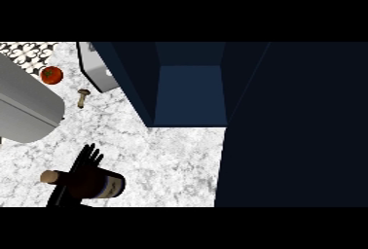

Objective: Pick up the wine, place it into the cabinet and close the cabinet

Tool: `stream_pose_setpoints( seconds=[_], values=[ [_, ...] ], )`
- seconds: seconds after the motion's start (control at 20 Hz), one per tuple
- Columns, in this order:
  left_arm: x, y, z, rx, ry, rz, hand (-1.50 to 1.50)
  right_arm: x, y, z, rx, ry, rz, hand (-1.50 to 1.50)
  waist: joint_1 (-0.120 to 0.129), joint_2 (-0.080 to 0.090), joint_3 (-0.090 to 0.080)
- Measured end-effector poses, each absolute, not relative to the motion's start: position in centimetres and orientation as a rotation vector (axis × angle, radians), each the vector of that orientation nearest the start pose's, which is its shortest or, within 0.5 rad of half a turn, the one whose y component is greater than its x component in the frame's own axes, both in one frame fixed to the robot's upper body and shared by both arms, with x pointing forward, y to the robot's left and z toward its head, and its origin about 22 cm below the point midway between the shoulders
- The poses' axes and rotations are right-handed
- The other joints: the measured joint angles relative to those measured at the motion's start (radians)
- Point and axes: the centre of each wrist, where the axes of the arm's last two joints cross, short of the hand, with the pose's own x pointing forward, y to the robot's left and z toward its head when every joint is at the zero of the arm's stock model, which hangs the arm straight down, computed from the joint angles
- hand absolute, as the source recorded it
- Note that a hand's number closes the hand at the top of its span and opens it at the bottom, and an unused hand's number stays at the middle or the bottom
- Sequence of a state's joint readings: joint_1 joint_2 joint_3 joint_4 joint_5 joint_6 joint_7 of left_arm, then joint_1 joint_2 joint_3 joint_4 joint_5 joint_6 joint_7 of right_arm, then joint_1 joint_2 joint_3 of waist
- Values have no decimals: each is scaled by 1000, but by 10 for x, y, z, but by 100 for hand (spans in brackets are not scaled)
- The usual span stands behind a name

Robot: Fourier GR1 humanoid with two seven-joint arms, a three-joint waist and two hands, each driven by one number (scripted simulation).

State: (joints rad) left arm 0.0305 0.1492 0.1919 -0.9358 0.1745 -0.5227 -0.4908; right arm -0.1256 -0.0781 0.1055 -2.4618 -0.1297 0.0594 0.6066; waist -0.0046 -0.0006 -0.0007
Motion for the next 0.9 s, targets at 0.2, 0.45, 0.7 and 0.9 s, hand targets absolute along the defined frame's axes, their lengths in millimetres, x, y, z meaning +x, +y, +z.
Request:
stream_pose_setpoints(
  seconds=[0.2,0.45,0.7,0.9],
  values=[
    [183,324,-143,-359,-1457,133,-150,158,-210,210,222,-1948,264,-150,0,0,0],
    [183,317,-151,-367,-1450,129,-150,158,-211,206,215,-1951,261,-150,0,0,0],
    [201,307,-147,-375,-1477,122,-150,157,-207,202,240,-1943,260,-150,1,0,0],
    [207,296,-153,-366,-1498,130,-150,156,-205,204,248,-1931,263,-150,0,0,0]
  ],
)
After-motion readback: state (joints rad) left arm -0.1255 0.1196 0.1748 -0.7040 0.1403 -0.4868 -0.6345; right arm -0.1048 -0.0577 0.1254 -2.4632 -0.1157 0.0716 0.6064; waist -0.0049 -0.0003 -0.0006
